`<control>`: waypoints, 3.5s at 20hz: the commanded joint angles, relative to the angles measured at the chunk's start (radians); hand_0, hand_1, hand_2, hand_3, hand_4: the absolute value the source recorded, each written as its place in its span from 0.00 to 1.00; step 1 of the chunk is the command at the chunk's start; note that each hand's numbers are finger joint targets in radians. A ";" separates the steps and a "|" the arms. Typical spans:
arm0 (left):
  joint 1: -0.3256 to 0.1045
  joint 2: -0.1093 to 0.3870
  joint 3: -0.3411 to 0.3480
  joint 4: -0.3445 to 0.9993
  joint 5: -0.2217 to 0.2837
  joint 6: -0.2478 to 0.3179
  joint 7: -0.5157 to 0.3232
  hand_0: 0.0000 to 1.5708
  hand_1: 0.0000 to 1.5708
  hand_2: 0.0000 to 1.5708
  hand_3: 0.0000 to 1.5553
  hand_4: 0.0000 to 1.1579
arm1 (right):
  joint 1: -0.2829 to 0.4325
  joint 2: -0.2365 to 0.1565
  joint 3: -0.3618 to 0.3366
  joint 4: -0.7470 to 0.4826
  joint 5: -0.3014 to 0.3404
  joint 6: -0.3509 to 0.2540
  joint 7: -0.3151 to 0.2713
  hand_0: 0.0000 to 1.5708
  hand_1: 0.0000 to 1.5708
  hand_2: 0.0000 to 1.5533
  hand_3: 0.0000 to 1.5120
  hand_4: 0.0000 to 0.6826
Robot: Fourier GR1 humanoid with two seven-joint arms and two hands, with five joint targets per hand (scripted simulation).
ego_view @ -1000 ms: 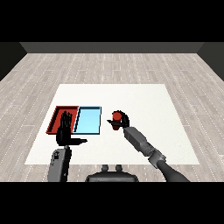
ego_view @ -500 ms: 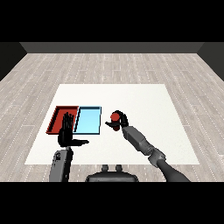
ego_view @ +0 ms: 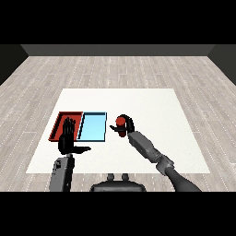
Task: Pick the red can and put it in the red box
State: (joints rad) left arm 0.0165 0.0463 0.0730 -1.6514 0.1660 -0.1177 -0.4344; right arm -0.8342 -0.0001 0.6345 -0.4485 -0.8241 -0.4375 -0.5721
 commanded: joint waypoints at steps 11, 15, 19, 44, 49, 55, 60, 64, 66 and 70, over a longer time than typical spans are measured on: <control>-0.009 -0.008 -0.078 -0.046 -0.077 0.028 0.034 0.00 0.00 0.00 0.00 0.00 | 0.115 -0.142 -0.064 -0.472 0.143 -0.117 0.056 0.98 0.98 0.95 0.92 0.91; -0.052 -0.045 -0.174 -0.056 -0.085 0.051 0.146 0.00 0.00 0.00 0.00 0.00 | 0.160 -0.186 -0.059 -0.642 0.172 -0.148 0.068 0.95 0.95 0.93 0.92 0.92; -0.072 -0.046 -0.254 -0.085 -0.136 0.121 0.214 0.00 0.00 0.00 0.00 0.00 | 0.139 -0.195 -0.080 -0.705 0.233 -0.170 0.163 0.95 0.95 0.93 0.92 0.92; -0.224 -0.046 -0.426 0.249 -0.090 0.285 0.182 0.00 0.00 0.00 0.00 0.00 | 0.407 -0.069 -0.193 -1.005 0.591 -0.031 0.203 0.93 0.93 0.93 0.92 0.97; -0.173 -0.036 -0.456 0.211 -0.090 0.271 0.180 0.00 0.00 0.00 0.00 0.00 | 0.449 -0.041 -0.228 -1.080 0.636 0.001 0.248 0.93 0.93 0.92 0.92 0.96; -0.346 -0.046 -0.483 0.395 0.036 0.334 0.144 0.00 0.00 0.00 0.00 0.00 | 0.442 -0.006 -0.247 -1.097 0.691 0.038 0.280 0.94 0.94 0.93 0.92 0.99; -0.361 -0.046 -0.593 0.340 0.065 0.448 0.189 0.00 0.00 0.00 0.00 0.00 | 0.474 -0.001 -0.129 -1.118 0.632 -0.053 0.256 0.92 0.92 0.92 0.92 0.96; -0.383 -0.046 -0.518 0.394 0.064 0.370 0.150 0.00 0.00 0.00 0.00 0.00 | 0.444 0.000 -0.144 -1.076 0.588 -0.047 0.223 0.95 0.95 0.93 0.93 0.94; -0.354 -0.046 -0.586 0.330 0.084 0.433 0.175 0.00 0.00 0.00 0.00 0.00 | 0.473 0.000 -0.115 -1.140 0.639 -0.059 0.286 0.96 0.96 0.94 0.94 0.97; -0.339 -0.046 -0.621 0.344 0.098 0.426 0.150 0.00 0.00 0.00 0.00 0.00 | 0.466 0.000 -0.148 -1.114 0.593 -0.024 0.229 0.96 0.96 0.94 0.94 0.96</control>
State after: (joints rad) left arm -0.3378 0.0006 -0.5262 -1.2908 0.2596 0.3130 -0.2866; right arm -0.3704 -0.0020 0.4778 -1.5507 -0.2186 -0.4491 -0.3372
